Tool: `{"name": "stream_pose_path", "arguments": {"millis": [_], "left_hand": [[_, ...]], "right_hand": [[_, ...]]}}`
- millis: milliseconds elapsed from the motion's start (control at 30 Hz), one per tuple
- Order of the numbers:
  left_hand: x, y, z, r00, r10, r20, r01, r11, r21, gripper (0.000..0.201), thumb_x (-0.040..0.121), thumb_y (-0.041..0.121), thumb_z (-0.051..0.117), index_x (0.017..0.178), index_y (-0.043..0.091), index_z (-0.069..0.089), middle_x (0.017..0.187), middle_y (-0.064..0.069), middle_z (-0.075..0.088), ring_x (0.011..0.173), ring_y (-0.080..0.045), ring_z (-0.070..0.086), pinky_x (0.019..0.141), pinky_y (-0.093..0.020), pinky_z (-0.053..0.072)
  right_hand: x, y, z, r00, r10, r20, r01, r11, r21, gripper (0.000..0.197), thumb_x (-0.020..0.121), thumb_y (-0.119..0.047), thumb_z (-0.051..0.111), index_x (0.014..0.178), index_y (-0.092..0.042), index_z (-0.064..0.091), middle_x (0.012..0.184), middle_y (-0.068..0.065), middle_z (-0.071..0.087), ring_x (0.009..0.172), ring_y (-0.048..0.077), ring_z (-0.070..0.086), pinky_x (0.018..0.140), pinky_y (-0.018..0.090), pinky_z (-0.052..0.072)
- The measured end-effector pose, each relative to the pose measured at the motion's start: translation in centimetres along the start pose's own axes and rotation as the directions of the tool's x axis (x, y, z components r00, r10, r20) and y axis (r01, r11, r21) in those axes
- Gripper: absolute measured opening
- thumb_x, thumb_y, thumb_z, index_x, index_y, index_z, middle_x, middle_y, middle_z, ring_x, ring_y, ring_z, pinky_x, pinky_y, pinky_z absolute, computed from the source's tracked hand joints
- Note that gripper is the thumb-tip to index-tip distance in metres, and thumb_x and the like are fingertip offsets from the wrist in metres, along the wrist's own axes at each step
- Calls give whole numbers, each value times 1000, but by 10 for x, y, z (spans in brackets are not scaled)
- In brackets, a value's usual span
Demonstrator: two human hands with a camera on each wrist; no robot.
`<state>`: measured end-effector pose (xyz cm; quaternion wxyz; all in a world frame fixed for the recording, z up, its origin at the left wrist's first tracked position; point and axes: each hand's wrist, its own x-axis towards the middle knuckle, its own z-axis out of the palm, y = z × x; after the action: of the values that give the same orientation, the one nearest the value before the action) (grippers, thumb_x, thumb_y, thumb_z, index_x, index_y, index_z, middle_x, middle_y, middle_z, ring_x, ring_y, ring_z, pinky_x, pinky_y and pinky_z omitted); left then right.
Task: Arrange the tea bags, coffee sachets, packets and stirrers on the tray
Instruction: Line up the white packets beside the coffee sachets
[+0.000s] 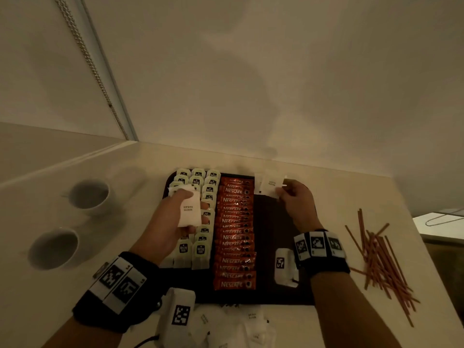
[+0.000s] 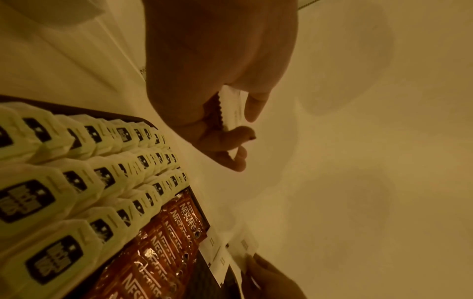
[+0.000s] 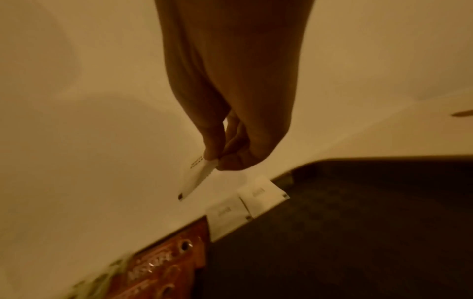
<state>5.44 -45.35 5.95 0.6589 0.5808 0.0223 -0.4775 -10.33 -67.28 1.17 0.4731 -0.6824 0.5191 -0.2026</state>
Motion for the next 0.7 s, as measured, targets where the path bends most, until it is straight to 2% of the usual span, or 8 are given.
{"name": "stream_pose_path", "arguments": {"millis": [67, 167, 267, 400, 567, 633, 700], "left_hand": [[0, 1, -2, 1000, 5, -9, -5, 1000, -2, 19, 96, 19, 43, 101, 10, 58, 64, -5, 70, 50, -20, 64, 34, -16, 37], [1, 1, -2, 1000, 3, -22, -3, 1000, 20, 17, 96, 18, 43, 96, 12, 59, 62, -4, 70, 48, -19, 64, 35, -15, 37], [1, 1, -2, 1000, -5, -29, 6, 999, 37, 17, 96, 20, 43, 95, 15, 59, 63, -4, 70, 50, -20, 64, 36, -16, 37], [0, 3, -4, 999, -11, -43, 13, 998, 54, 19, 96, 21, 43, 91, 15, 61, 63, -4, 70, 59, -27, 61, 34, -18, 36], [-1, 4, -3, 999, -2, -38, 5, 997, 72, 21, 96, 22, 43, 87, 16, 61, 63, -4, 69, 56, -25, 62, 36, -17, 37], [-1, 4, -3, 1000, -10, -23, 11, 998, 68, 21, 96, 24, 42, 90, 17, 60, 70, -7, 70, 59, -27, 62, 38, -19, 38], [0, 5, -5, 999, -36, 1, 36, 999, 34, 22, 96, 26, 39, 96, 16, 59, 77, -11, 70, 61, -29, 64, 39, -20, 42]], "right_hand": [[12, 16, -1, 999, 34, -27, -34, 999, -7, 19, 86, -12, 66, 104, -9, 61, 110, 13, 66, 98, 23, 63, 89, 38, 54], [26, 30, 5, 998, 58, -10, -59, 994, -93, 12, 85, -14, 68, 95, -15, 61, 106, 9, 67, 92, 19, 63, 88, 38, 54], [36, 34, 12, 998, 59, 14, -56, 988, -141, 13, 86, -16, 67, 98, -13, 63, 102, 7, 68, 88, 19, 64, 89, 39, 53], [44, 34, 18, 998, 58, 2, -57, 981, -186, 17, 85, -17, 67, 100, -10, 64, 104, 9, 67, 92, 23, 64, 89, 36, 52], [47, 31, 23, 999, 48, 3, -46, 970, -238, 18, 85, -17, 68, 102, -10, 66, 105, 9, 67, 97, 23, 64, 92, 35, 51], [48, 31, 26, 999, 42, 0, -40, 964, -263, 18, 84, -16, 69, 100, -9, 66, 101, 9, 68, 95, 22, 64, 90, 32, 51], [47, 30, 27, 1000, 25, -17, -29, 957, -287, 17, 83, -16, 69, 98, -8, 66, 97, 7, 67, 89, 19, 62, 83, 26, 49]]}}
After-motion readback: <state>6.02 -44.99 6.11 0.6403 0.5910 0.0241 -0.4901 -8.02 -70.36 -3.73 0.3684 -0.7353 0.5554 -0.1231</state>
